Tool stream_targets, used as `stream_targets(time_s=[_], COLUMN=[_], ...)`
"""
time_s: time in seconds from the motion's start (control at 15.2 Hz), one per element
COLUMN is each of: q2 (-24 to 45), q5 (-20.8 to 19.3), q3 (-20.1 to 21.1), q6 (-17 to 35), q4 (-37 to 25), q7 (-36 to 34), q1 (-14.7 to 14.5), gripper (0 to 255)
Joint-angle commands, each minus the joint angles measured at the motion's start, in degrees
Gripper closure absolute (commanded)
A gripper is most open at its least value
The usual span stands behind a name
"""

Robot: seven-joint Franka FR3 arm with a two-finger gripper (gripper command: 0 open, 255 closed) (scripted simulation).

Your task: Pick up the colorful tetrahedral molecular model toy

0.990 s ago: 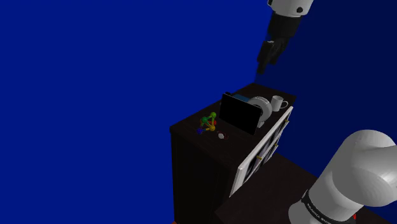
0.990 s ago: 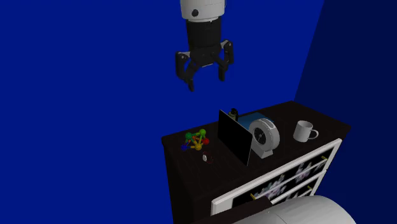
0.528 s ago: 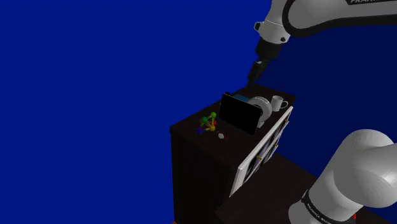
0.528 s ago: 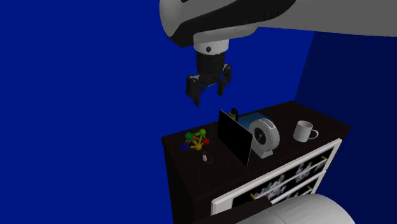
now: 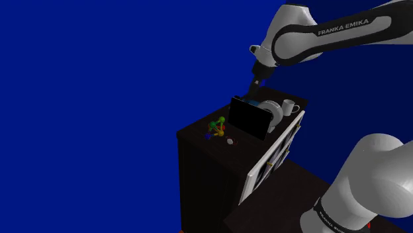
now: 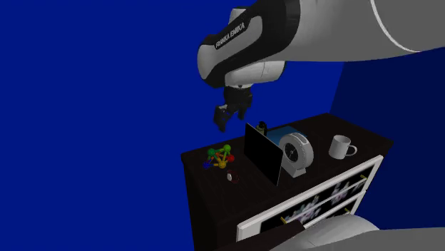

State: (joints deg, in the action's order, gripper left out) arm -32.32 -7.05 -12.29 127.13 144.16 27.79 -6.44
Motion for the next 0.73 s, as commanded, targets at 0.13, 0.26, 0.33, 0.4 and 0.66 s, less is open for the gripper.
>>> stream_targets(time_s=[0.13, 0.26, 0.33, 0.4, 0.66], q2=[7.8, 12.18, 14.47, 16.82, 26.86], q5=[2.62, 5.15, 6.82, 8.83, 20.76], q3=[-4.76, -7.34, -8.67, -9.98, -14.69], q6=[9.51, 13.57, 15.44, 17.2, 22.51], q4=[0.26, -0.5, -1.05, -1.71, -5.59], q7=[8.53, 13.53, 16.3, 19.3, 33.95], q1=[-3.19, -5.37, -6.61, -7.9, -13.28], gripper=[0, 0, 0, 0, 0])
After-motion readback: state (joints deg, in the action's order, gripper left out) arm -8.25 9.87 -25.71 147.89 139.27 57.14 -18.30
